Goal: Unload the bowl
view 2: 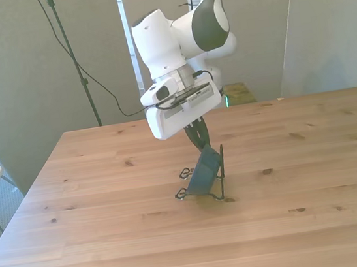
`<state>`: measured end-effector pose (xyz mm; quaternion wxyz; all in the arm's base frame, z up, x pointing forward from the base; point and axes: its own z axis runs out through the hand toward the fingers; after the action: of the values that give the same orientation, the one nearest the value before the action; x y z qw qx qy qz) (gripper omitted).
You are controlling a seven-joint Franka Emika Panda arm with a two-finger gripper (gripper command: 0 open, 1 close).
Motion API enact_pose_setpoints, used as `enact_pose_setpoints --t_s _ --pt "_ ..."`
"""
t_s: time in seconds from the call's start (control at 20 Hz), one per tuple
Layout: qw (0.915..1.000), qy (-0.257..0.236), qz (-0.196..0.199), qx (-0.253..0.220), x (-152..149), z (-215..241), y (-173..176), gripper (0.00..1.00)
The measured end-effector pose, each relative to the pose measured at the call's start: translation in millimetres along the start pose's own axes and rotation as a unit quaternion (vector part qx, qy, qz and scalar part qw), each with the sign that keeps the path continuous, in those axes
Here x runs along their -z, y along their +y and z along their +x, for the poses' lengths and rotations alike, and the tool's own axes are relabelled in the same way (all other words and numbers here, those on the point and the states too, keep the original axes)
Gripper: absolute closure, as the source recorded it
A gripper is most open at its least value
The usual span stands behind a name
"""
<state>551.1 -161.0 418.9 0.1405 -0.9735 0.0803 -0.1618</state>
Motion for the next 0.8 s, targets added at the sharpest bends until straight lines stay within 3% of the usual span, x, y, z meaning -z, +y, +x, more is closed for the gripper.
enact_pose_setpoints --t_s 0.35,0.55,0.8 --pt "0.9994 0.029 0.016 0.005 37.3 -13.5 -4.8 1.00" --pt "0.9992 0.031 0.024 0.006 59.6 -43.8 -12.4 1.00" --pt "0.9998 -0.011 -0.008 0.014 51.0 -102.0 -42.4 1.00"
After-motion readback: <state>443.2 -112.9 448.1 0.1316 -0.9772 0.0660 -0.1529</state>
